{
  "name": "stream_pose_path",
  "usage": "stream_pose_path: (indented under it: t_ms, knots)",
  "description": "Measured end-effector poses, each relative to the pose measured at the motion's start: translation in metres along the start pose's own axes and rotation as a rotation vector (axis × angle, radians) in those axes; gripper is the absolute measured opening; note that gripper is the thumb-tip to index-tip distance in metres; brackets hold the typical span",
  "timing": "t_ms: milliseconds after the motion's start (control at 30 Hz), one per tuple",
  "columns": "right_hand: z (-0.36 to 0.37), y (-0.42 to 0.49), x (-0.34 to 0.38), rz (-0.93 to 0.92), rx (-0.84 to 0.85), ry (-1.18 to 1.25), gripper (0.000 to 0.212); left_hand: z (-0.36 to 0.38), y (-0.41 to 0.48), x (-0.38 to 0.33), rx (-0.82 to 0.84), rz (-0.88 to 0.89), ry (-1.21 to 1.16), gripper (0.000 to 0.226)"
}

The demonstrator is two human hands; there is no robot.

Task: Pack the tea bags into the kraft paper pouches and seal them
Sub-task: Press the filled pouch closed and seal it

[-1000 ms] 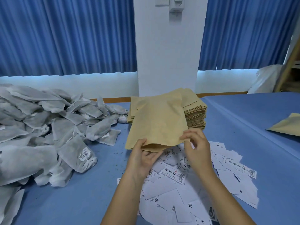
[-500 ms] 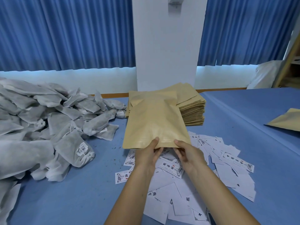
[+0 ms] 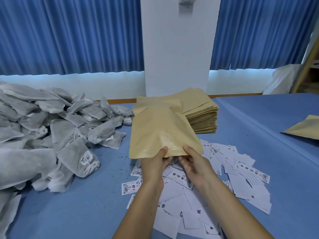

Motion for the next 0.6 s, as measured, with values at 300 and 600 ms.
stream_pose_path:
  t_ms: [300,600]
  knots:
    - [0.006,-0.005,0.001,-0.04,0.007,-0.115,0.004,0.006,-0.006,0.016,0.09,-0.04,0.058,0.031]
    - [0.01,-0.007,-0.004,-0.025,0.026,-0.199,0.017,0.001,0.001,0.014,0.026,-0.003,0.128,0.022]
Point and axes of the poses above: each hand's wrist, its own y-axis towards the middle knuckle, its own z-axis out of the palm, x = y × z, the point moved 7 cm from there along y, towards the middle knuckle, and after that the axes turned 10 degrees about -y, right-handed, at the moved point
